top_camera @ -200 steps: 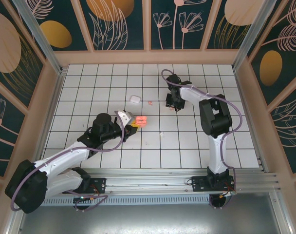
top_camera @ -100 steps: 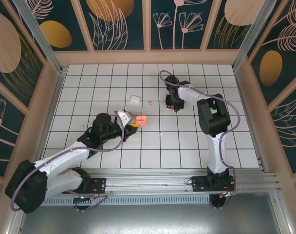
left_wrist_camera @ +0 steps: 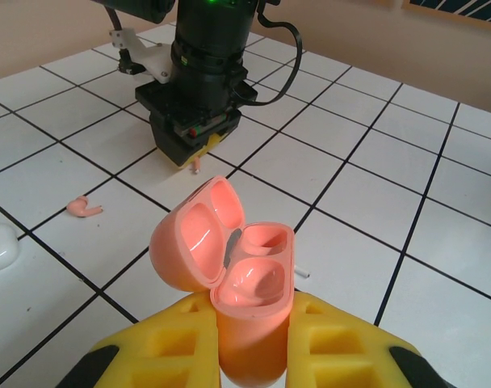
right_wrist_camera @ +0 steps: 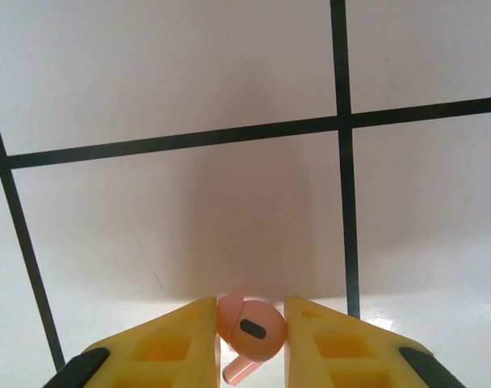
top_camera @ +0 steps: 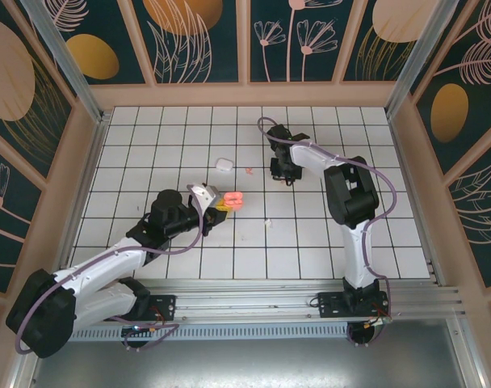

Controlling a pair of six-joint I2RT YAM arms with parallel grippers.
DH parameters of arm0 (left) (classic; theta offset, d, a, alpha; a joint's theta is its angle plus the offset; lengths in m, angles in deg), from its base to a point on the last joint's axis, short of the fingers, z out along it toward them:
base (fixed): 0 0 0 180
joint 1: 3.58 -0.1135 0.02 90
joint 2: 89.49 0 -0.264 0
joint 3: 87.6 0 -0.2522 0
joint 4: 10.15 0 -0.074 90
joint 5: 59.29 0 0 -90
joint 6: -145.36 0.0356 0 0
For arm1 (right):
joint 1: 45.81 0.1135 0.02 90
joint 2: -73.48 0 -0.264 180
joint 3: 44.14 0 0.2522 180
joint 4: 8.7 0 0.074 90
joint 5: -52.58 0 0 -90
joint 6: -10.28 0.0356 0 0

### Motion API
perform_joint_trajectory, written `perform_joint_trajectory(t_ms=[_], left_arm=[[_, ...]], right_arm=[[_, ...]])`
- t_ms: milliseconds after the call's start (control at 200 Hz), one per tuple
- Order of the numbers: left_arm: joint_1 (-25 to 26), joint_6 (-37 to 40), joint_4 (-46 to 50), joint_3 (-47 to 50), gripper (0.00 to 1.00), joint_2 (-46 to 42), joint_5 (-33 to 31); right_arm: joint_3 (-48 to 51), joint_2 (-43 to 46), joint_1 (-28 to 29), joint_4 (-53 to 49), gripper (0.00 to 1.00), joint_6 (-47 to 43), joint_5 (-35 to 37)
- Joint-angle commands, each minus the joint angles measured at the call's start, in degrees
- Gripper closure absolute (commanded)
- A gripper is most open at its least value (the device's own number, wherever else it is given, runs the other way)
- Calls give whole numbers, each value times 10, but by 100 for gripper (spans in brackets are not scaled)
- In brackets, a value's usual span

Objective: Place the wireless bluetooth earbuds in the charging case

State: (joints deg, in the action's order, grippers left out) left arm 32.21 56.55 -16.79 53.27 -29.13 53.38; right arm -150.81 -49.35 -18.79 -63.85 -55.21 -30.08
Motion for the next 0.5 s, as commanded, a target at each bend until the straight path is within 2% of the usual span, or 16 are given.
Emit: perform_joint_trajectory(t_ms=[0,365,495], left_arm=[[3,-14,-32,6,100,-10,13],[3,-34,-77,-17,100,13,37],[3,-47,-94,-28,100,29,46]], right_arm=[[-13,29,12,-28,78,-10,26],[6,122,40,-53,78,-23,88],[9,153,68,-63,78,-25,109]])
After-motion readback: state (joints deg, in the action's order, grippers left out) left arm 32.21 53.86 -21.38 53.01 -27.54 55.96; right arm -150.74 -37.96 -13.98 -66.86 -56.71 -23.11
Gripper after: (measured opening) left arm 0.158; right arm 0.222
